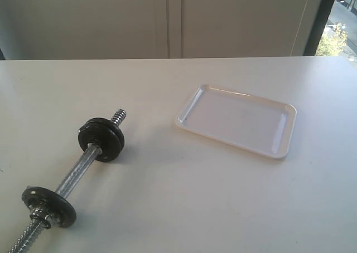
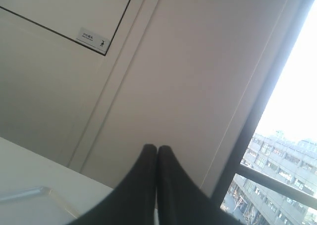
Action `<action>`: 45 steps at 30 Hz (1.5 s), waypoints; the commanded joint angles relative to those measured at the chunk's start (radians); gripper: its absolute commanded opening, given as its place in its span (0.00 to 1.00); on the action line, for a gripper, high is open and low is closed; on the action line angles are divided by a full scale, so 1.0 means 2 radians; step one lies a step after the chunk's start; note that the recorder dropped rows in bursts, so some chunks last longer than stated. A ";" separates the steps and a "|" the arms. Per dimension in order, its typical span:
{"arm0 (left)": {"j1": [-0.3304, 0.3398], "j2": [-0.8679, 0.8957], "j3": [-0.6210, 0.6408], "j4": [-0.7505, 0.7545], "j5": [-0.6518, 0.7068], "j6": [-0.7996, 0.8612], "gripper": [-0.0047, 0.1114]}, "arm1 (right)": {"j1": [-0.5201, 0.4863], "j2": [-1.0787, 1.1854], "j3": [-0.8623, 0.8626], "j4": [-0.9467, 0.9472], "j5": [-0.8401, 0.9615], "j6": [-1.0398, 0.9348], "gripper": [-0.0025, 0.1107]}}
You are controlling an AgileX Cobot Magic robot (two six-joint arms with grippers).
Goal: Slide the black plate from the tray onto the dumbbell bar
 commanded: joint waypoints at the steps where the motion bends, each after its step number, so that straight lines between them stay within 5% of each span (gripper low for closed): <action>1: -0.003 -0.002 0.002 0.000 0.000 -0.093 0.04 | -0.003 -0.002 0.003 -0.001 0.000 -0.002 0.02; 8: -0.003 -0.002 0.002 0.000 -0.003 -0.094 0.04 | -0.003 -0.002 0.003 -0.001 0.007 -0.002 0.02; 17: -0.003 -0.002 0.002 0.000 -0.003 -0.092 0.04 | -0.003 -0.002 0.003 -0.004 0.264 -0.002 0.02; 22: -0.003 -0.002 0.002 0.000 -0.003 -0.092 0.04 | -0.024 -0.002 0.003 -0.090 0.270 -0.002 0.02; 33: -0.003 -0.002 0.002 0.000 -0.003 -0.092 0.04 | -0.115 -0.002 0.003 0.000 0.286 -0.002 0.02; 45: -0.003 -0.002 0.002 0.000 -0.003 -0.092 0.04 | -0.122 -0.002 0.003 0.076 0.287 -0.002 0.02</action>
